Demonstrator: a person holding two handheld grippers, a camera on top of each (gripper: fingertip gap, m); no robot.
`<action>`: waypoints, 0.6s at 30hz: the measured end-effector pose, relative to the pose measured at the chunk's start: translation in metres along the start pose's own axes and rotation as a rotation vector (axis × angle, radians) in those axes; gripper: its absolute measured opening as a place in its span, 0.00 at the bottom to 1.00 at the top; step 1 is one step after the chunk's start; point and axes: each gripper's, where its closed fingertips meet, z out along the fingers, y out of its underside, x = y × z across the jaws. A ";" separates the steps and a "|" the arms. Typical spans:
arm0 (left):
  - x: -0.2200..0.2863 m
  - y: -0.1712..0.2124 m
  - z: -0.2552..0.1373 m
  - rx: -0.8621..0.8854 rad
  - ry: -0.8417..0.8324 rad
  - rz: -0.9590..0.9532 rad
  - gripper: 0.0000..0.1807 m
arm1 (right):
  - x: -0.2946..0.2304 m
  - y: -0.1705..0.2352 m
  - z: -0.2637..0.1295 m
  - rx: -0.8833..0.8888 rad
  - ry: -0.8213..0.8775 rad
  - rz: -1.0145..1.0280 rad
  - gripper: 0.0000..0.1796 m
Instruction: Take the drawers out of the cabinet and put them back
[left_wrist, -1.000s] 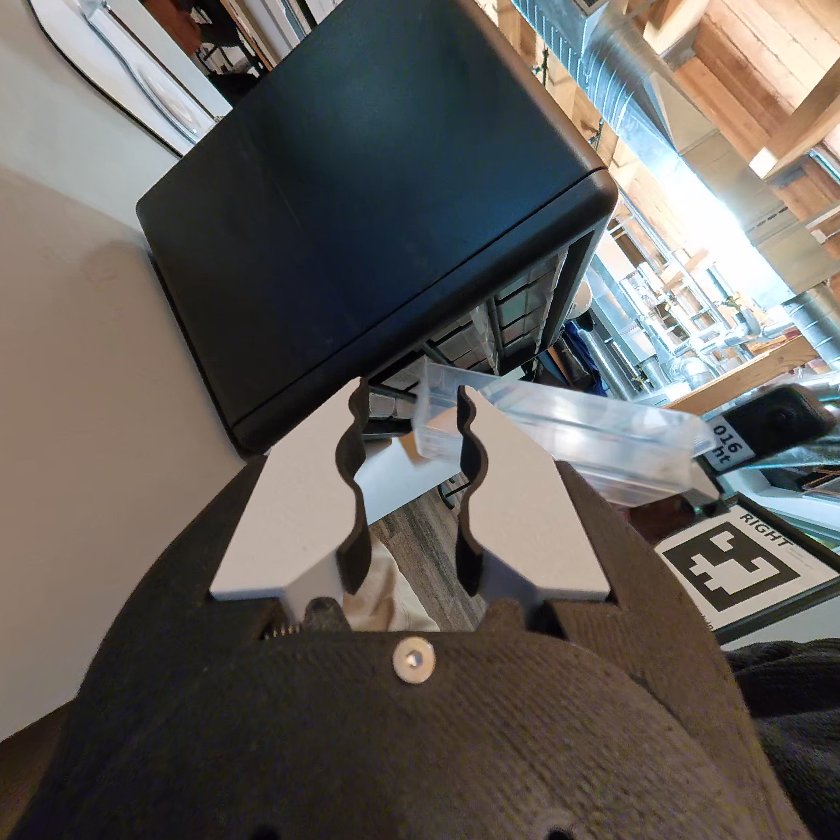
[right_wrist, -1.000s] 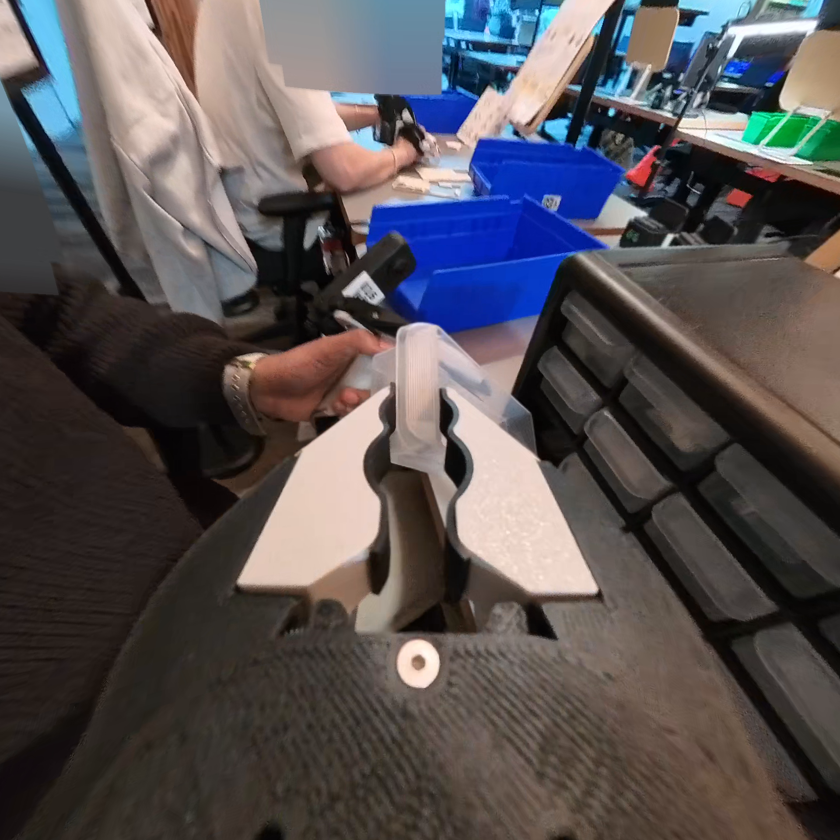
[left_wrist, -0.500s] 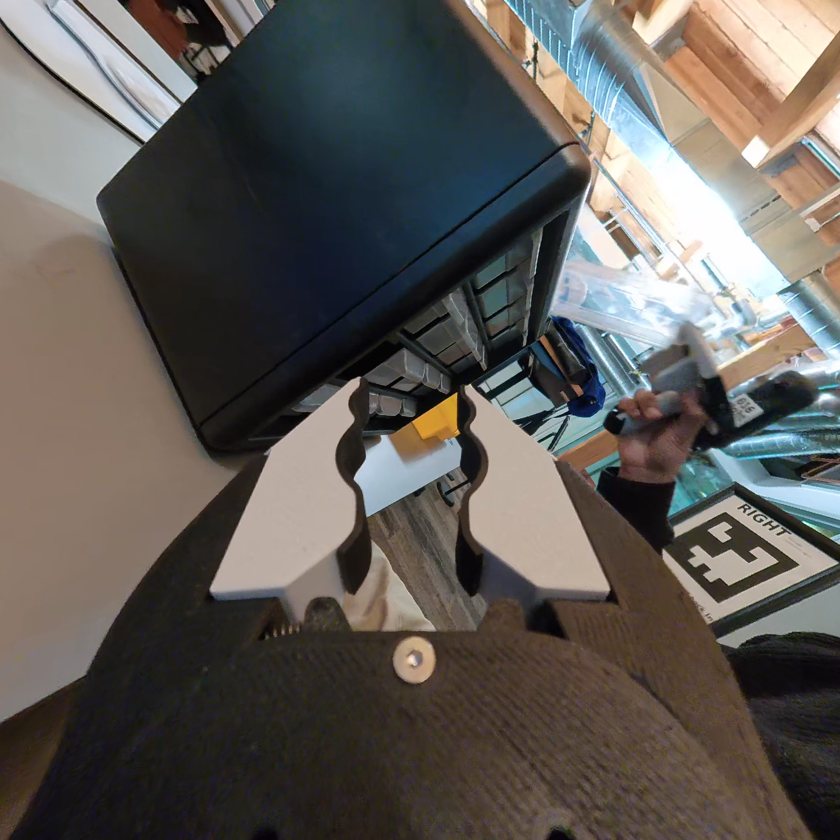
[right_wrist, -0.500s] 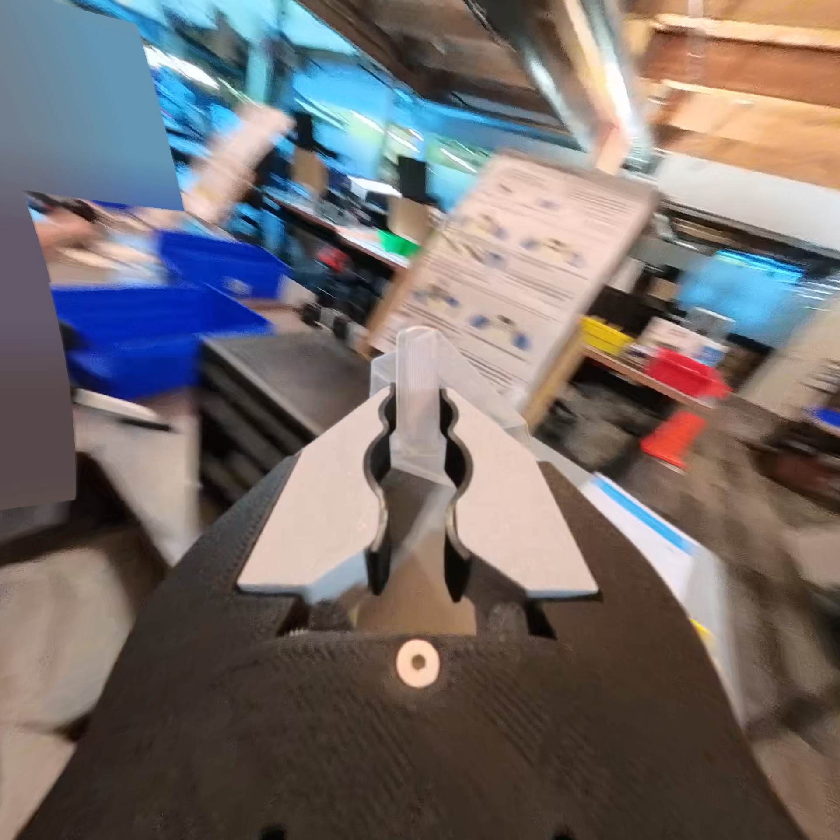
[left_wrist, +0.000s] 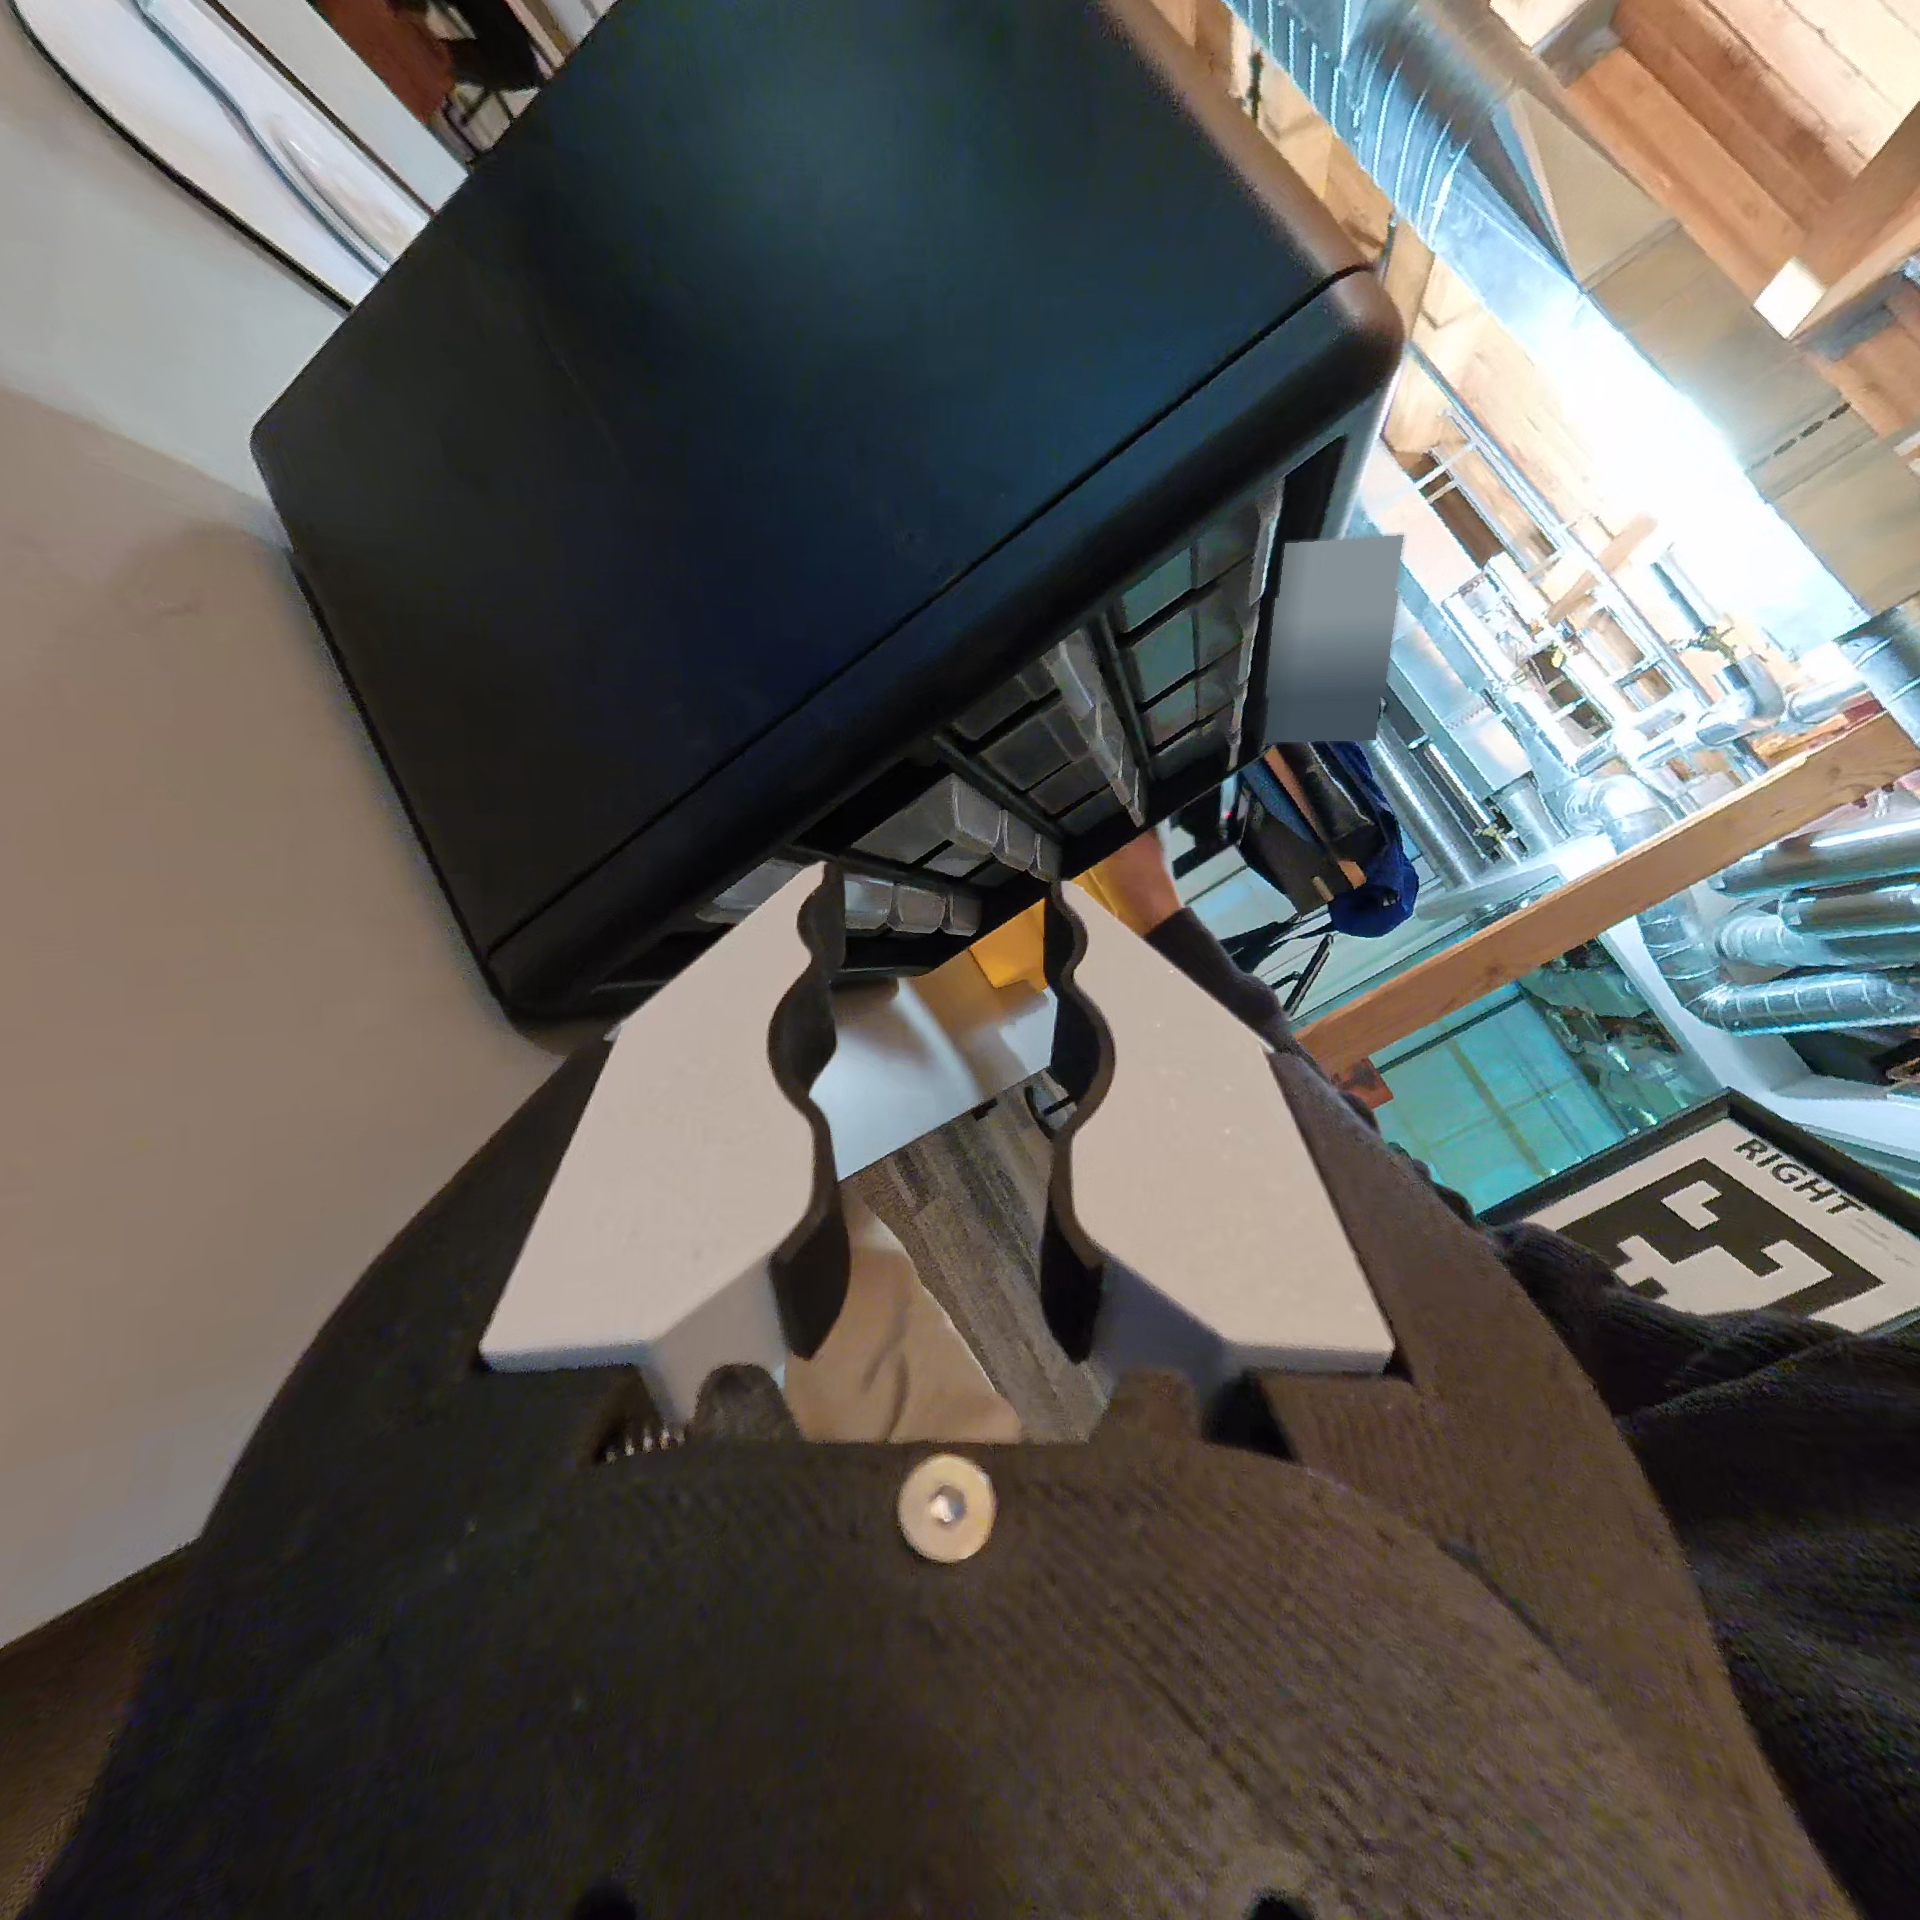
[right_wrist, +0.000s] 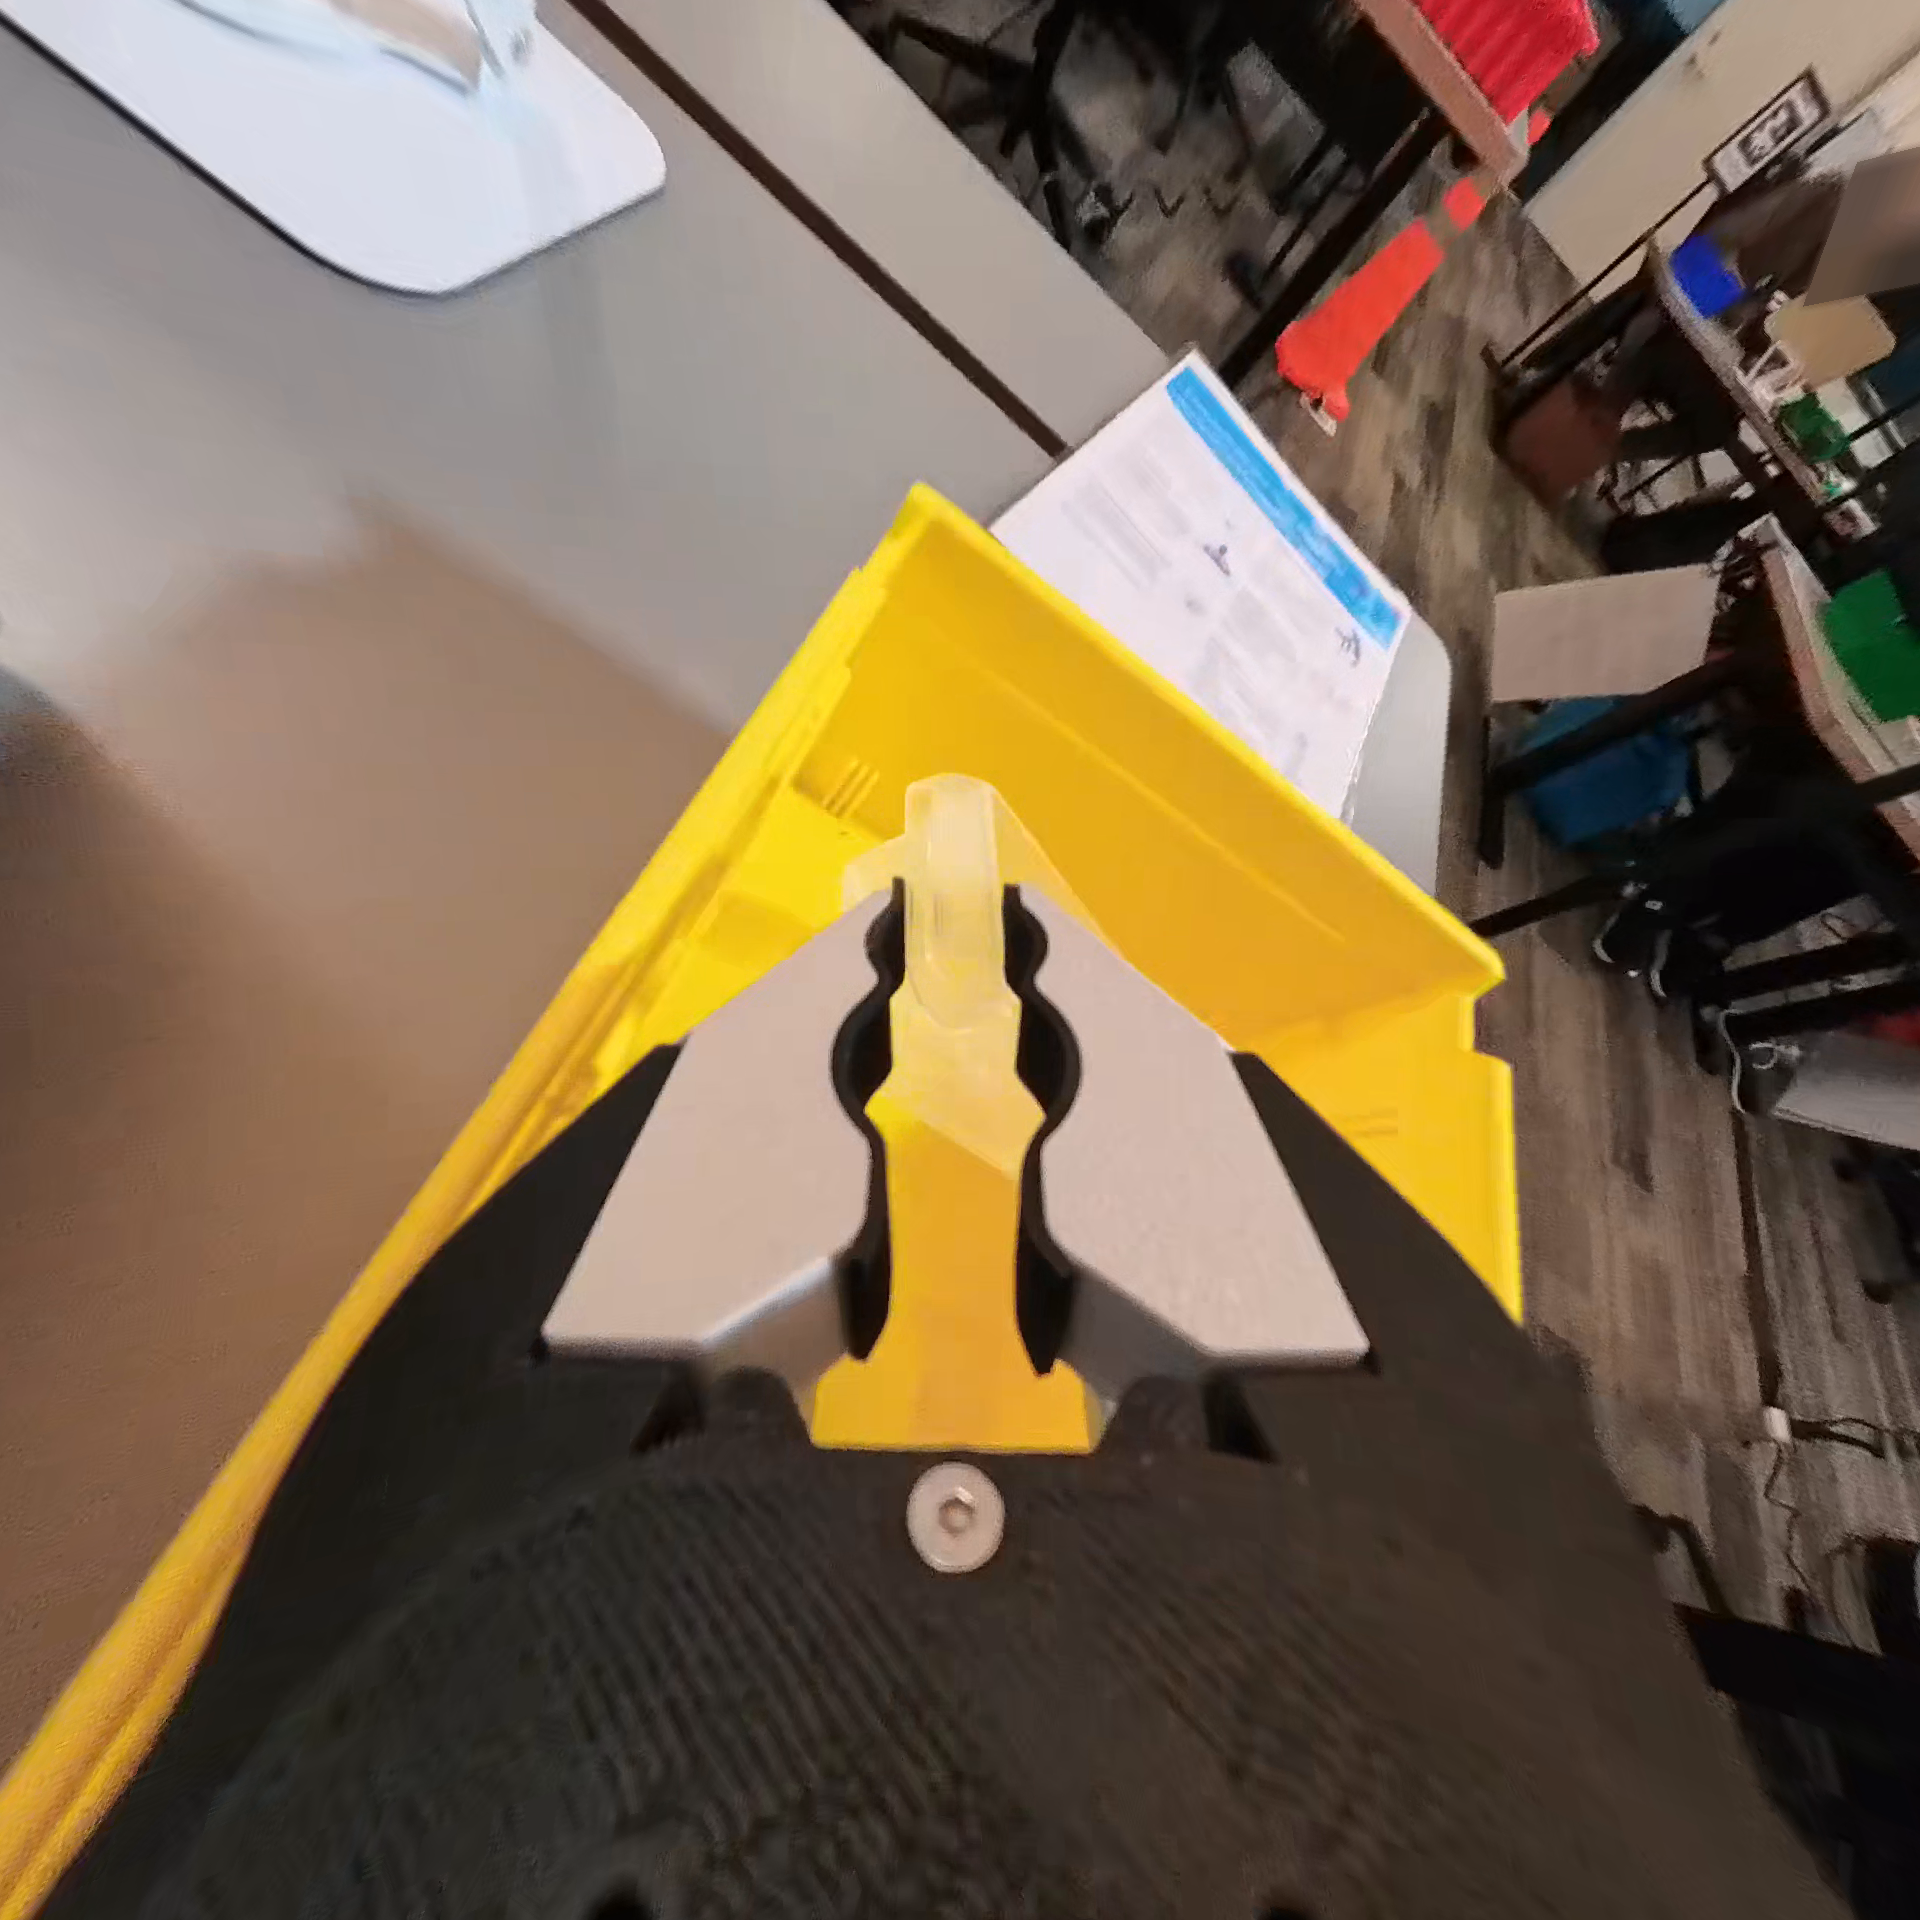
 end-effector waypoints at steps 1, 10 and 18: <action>-0.001 0.001 0.000 -0.001 0.000 -0.010 0.20 | -0.001 0.004 0.008 -0.010 0.001 -0.003 0.09; -0.007 0.003 -0.001 0.001 0.011 -0.073 0.19 | -0.010 0.024 0.049 -0.093 -0.061 0.078 0.10; -0.007 0.007 0.002 -0.017 0.016 -0.080 0.19 | -0.008 0.026 0.056 -0.073 -0.136 0.278 0.22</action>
